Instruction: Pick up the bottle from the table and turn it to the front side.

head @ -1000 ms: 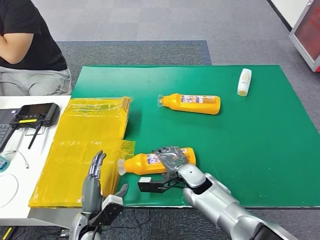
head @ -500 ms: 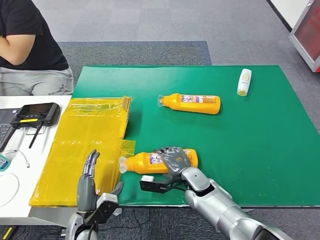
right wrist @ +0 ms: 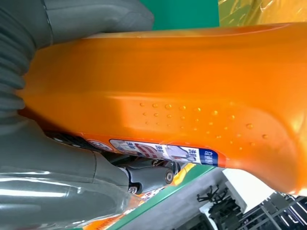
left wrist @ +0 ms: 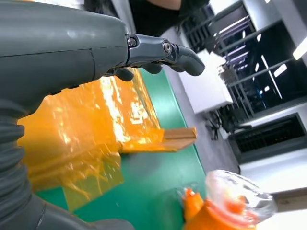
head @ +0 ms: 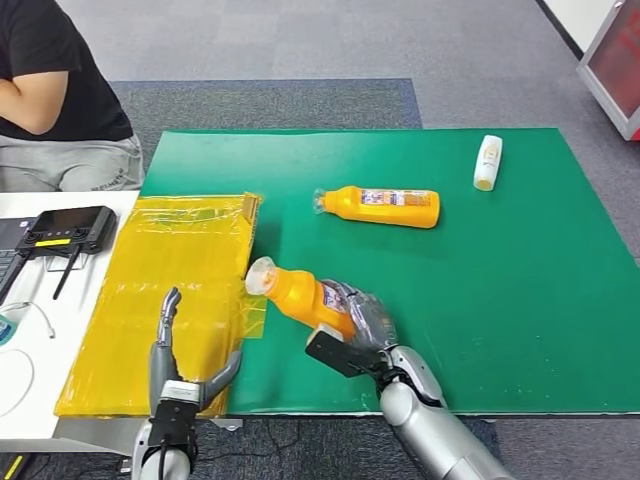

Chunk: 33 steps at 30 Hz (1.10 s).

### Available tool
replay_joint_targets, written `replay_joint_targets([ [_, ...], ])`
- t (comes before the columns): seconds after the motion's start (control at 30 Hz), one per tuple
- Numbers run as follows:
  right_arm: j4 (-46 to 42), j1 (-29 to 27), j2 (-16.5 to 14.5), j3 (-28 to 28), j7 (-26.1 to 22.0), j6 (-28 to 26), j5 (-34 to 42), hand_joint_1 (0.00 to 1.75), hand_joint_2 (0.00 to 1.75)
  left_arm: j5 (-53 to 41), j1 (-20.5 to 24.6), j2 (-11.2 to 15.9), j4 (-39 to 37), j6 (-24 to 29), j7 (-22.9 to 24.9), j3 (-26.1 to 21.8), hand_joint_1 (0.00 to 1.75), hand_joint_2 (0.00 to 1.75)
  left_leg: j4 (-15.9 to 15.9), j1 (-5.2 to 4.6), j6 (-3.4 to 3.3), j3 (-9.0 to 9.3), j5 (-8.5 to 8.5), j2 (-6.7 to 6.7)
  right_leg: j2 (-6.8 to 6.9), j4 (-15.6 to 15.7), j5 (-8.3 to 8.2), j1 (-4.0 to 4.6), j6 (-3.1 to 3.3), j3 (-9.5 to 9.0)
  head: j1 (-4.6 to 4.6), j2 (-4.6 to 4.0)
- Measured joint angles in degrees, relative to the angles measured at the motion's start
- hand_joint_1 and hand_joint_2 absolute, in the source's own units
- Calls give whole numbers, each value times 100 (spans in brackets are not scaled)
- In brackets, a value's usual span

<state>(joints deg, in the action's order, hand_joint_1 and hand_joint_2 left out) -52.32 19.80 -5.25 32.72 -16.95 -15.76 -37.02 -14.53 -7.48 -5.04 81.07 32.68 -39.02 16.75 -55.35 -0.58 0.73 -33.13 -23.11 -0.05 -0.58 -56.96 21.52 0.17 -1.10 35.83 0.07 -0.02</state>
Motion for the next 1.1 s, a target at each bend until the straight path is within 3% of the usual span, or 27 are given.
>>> replay_joint_targets([
  [0.27,-92,-140,-33,64,-147,-177,-280,175,175,866,90,-91,180,-1002,16,-14,0,175,0,0,-2,-4,-12,0,0,0,10,0,-3,2,0,0],
  [0.5,-105,-152,-91,284,-288,-292,-176,175,175,1370,406,-249,164,-1684,308,-63,0,175,0,0,-2,-13,-12,0,0,0,11,0,-3,11,0,0],
  [1.1,-698,-328,-101,470,-313,-39,416,175,175,1855,957,-526,-464,-2153,534,-102,0,175,-2,-1,-4,-61,-11,-1,5,-1,13,-1,-7,53,-1,0],
])
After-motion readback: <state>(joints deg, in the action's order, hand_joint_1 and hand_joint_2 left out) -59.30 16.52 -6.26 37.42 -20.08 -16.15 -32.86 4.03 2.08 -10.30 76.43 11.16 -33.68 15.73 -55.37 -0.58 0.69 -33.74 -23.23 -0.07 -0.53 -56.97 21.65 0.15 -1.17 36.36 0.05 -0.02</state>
